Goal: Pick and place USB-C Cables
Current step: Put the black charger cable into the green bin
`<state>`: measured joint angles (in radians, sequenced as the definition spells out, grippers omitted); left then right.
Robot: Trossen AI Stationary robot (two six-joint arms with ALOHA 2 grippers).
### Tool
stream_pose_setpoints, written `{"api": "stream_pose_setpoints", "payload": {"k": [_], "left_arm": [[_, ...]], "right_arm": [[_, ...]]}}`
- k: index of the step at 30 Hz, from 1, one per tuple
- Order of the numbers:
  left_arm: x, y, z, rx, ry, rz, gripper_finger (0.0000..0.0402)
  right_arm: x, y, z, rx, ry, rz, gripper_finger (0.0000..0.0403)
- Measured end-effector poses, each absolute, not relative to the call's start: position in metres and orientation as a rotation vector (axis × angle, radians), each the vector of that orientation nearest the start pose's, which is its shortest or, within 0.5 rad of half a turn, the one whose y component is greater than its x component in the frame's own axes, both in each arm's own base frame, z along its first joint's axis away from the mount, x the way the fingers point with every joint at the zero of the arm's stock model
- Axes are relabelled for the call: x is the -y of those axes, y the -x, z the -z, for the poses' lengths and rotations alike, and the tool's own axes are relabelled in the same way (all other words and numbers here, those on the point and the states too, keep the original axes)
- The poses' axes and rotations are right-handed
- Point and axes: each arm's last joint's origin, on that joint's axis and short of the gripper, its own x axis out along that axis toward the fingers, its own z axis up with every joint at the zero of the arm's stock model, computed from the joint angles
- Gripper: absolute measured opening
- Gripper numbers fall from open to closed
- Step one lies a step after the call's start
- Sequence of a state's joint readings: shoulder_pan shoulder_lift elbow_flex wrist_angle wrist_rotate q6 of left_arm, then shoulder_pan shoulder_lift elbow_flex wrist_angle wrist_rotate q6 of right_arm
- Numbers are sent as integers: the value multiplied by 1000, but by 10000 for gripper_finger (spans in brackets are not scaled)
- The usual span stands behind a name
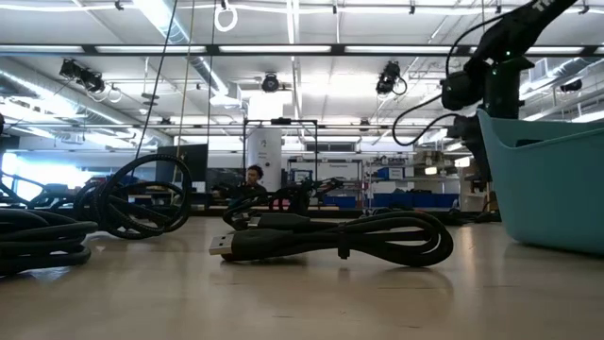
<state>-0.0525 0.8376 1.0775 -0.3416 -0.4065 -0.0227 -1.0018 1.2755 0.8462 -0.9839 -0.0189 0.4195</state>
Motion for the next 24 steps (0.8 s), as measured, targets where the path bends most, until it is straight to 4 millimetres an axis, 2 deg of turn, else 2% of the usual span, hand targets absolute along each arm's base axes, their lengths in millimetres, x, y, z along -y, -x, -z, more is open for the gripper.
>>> {"api": "stream_pose_setpoints", "payload": {"k": [15,24], "left_arm": [[-3,-161,-407,-95,0,-355,41],[-3,-161,-407,-96,-1,-355,41]], "right_arm": [[173,-93,-187,-1118,-1104,1146,236],[172,-90,-172,-1078,-1124,1137,236]]}}
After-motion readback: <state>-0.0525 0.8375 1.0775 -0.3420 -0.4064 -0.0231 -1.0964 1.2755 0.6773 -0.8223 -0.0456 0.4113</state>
